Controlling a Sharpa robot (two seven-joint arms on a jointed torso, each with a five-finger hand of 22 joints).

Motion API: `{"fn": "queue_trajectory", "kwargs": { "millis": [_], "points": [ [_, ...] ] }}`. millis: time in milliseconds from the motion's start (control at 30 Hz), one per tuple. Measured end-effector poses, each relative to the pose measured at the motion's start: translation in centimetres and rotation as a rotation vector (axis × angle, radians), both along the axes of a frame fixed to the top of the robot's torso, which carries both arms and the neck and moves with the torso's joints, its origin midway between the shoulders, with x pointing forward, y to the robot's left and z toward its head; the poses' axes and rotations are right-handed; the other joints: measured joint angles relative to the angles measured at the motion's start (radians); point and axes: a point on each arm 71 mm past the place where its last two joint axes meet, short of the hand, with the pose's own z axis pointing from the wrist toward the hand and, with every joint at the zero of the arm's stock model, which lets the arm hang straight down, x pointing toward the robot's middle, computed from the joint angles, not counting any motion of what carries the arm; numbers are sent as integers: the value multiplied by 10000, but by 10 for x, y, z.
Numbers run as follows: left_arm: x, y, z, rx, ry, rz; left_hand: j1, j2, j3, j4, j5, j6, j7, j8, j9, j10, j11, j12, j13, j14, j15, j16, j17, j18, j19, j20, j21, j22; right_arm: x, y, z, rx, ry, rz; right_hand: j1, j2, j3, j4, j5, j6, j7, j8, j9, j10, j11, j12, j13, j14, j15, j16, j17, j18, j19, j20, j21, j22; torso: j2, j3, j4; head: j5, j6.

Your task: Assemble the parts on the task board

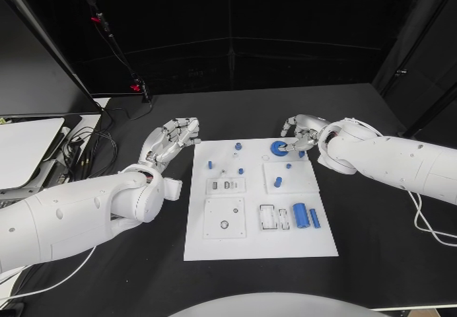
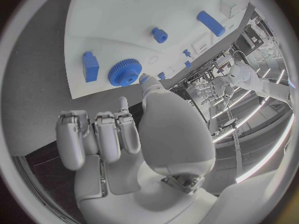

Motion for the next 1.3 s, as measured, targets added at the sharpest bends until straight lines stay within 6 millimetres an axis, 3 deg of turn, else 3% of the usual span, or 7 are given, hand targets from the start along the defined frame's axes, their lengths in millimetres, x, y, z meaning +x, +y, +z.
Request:
{"fn": "queue_trajectory", "kwargs": {
  "millis": [567,867,1167,1300],
  "points": [
    [0,2,0,6,4,20,0,0,0,0,39,0,0,0,1,0,0,0,0,0,0,0,0,-1,-36,-36,0,0,0,8,-7,-399,186,65,221,144,143,-1,-240,-36,35,-118,-288,-14,128,0,-1,-36,36,0,-2,1,37,36,0,-1,0,8,12,49,-52],
    [0,2,0,-3,9,7,3,77,0,0,39,0,0,0,0,0,0,0,0,0,0,0,0,-1,-36,-35,0,-8,1,8,-8,-569,217,-40,221,144,153,9,-240,145,32,-234,-452,0,142,0,-2,-36,35,0,-3,2,37,36,0,-2,0,3,9,-13,-65],
    [0,2,0,-6,11,2,2,77,0,0,39,0,0,0,1,0,0,0,0,0,0,0,0,-1,-36,-35,0,-8,1,10,-10,-699,314,-113,248,221,234,-13,-288,924,87,-679,-897,0,142,0,-2,-36,35,0,-3,2,37,36,0,-3,-2,8,8,0,-81],
    [0,2,0,-7,12,2,2,77,0,0,39,0,0,0,1,0,0,0,0,0,0,0,0,-1,-36,-35,0,-8,1,11,-10,-734,369,-129,233,235,234,-14,-288,979,106,-916,-1076,0,142,0,-2,3,-4,0,-4,3,37,36,0,-3,-4,9,8,12,-88]
  ]
}}
